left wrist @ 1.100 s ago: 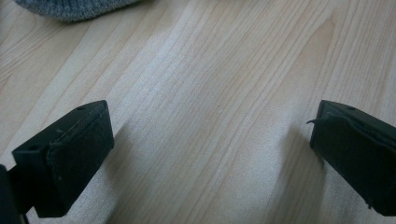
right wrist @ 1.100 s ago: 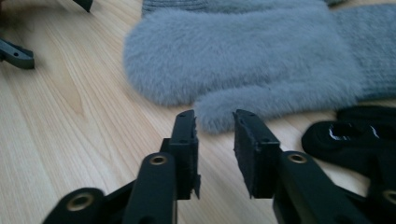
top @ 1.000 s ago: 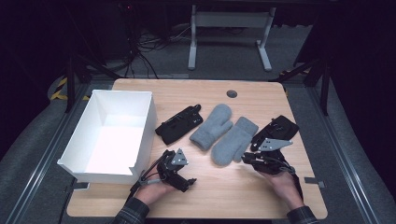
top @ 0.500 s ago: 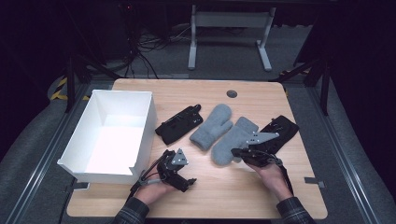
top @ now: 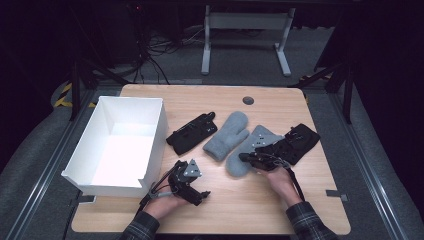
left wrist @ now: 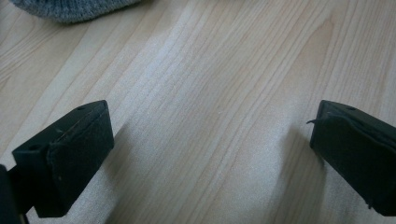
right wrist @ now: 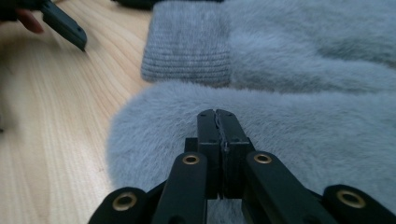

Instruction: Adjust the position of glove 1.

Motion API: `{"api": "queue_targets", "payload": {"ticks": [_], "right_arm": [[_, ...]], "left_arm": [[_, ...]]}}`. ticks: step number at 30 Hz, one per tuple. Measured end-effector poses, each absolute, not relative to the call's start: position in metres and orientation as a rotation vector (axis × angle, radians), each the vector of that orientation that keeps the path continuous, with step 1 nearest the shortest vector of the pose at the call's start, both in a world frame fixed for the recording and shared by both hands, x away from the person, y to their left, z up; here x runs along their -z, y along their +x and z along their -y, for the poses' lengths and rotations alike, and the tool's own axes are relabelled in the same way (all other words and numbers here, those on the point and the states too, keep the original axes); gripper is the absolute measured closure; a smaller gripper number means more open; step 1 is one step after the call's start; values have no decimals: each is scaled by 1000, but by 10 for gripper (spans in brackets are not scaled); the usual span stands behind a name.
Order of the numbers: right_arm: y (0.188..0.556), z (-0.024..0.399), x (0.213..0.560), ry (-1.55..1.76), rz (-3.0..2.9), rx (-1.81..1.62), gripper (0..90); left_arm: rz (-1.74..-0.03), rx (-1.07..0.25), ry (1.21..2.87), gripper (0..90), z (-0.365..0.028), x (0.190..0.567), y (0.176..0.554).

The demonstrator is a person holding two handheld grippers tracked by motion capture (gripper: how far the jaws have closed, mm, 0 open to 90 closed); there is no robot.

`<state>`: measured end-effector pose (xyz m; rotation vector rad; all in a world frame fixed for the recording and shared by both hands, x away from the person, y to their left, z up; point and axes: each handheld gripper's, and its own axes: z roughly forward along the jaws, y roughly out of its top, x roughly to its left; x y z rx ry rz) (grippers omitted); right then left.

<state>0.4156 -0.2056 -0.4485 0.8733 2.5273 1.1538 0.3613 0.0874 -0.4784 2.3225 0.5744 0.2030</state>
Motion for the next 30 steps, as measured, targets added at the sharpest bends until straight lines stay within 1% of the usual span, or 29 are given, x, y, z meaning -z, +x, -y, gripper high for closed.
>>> {"api": "queue_targets", "payload": {"ticks": [4,13,30], "right_arm": [[415,199,456,863,-2570,-1129,900],[404,191,456,819,-2608,-1131,900],[357,199,454,731,-2715,-1135,900]], "left_arm": [[-575,-204,2322,0,-87,478,361],[-577,-202,2322,1,-87,478,361],[-583,-203,2321,1,-87,478,361]]}}
